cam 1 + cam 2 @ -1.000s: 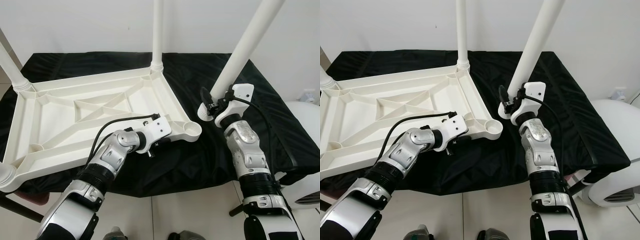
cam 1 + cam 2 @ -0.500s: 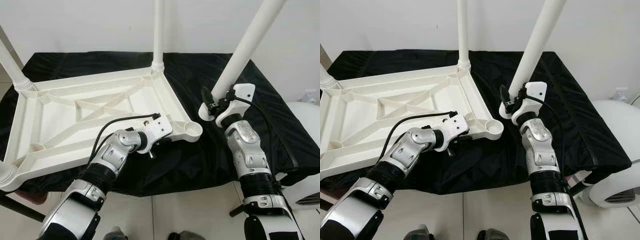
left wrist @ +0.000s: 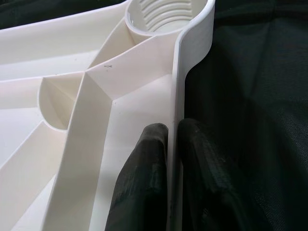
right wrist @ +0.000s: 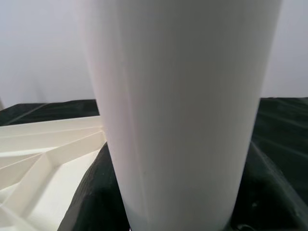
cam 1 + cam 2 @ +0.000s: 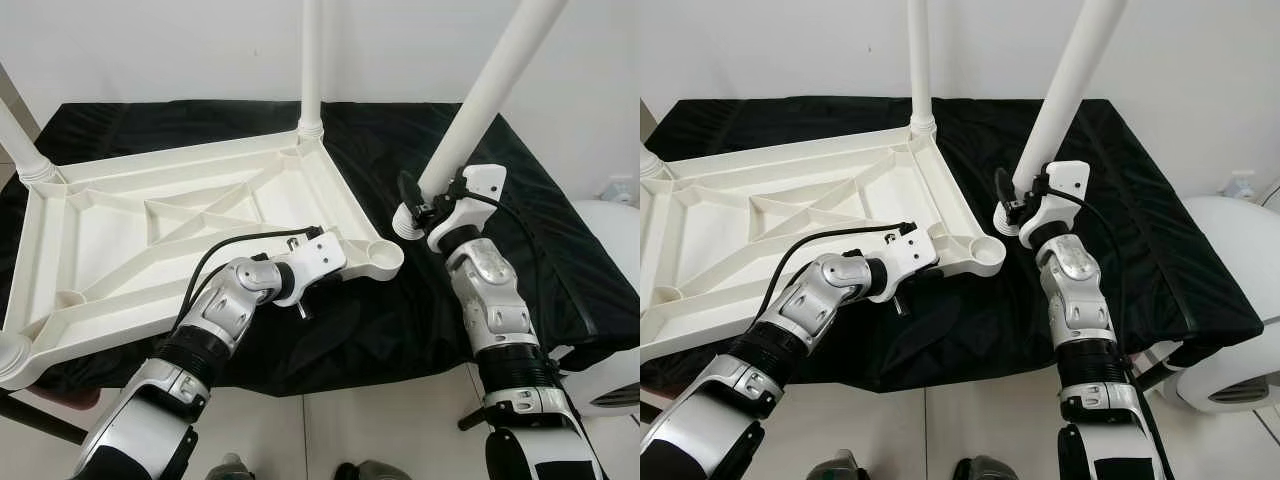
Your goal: Building children table
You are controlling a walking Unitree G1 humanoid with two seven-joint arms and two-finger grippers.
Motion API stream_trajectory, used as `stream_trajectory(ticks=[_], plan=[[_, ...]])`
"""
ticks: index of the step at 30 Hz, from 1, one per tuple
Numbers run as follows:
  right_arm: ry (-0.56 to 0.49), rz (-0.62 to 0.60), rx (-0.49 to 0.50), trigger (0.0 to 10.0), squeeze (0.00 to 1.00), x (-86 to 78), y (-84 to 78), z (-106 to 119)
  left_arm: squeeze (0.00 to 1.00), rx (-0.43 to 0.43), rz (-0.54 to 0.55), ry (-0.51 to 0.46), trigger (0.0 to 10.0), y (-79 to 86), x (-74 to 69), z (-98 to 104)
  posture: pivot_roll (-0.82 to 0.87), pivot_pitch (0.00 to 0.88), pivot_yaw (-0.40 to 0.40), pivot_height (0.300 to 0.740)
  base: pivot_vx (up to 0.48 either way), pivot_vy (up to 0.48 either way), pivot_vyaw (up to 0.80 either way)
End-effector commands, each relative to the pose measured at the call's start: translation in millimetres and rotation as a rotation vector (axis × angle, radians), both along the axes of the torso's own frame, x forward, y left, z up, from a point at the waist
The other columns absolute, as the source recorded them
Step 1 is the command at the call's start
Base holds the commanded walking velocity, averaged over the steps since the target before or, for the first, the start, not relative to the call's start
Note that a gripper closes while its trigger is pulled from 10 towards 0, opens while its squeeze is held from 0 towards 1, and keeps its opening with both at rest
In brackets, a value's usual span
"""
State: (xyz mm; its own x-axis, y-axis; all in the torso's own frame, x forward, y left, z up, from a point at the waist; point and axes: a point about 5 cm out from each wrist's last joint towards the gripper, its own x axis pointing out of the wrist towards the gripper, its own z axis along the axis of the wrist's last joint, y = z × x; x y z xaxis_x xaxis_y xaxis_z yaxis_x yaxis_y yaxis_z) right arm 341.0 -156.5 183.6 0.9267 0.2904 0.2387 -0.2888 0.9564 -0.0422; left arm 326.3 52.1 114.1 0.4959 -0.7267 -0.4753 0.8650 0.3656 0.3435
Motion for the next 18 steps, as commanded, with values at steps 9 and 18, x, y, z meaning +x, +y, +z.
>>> stream_trajectory(ticks=[9, 18], plan=[[0.065, 0.113, -0.045, 10.0, 0.0, -5.9, 15.9, -14.7, 0.0, 0.062, 0.05, 0.072, 10.0, 7.8, -4.6, -22.3, 0.01, 0.038, -0.034, 0.74, 0.0, 0.0, 0.0], [0.123, 0.096, -0.057, 10.0, 0.0, -1.7, 14.3, -27.0, 0.0, 0.062, 0.033, 0.066, 10.0, 5.9, -5.7, -20.7, 0.01, 0.038, -0.035, 0.74, 0.0, 0.0, 0.0]])
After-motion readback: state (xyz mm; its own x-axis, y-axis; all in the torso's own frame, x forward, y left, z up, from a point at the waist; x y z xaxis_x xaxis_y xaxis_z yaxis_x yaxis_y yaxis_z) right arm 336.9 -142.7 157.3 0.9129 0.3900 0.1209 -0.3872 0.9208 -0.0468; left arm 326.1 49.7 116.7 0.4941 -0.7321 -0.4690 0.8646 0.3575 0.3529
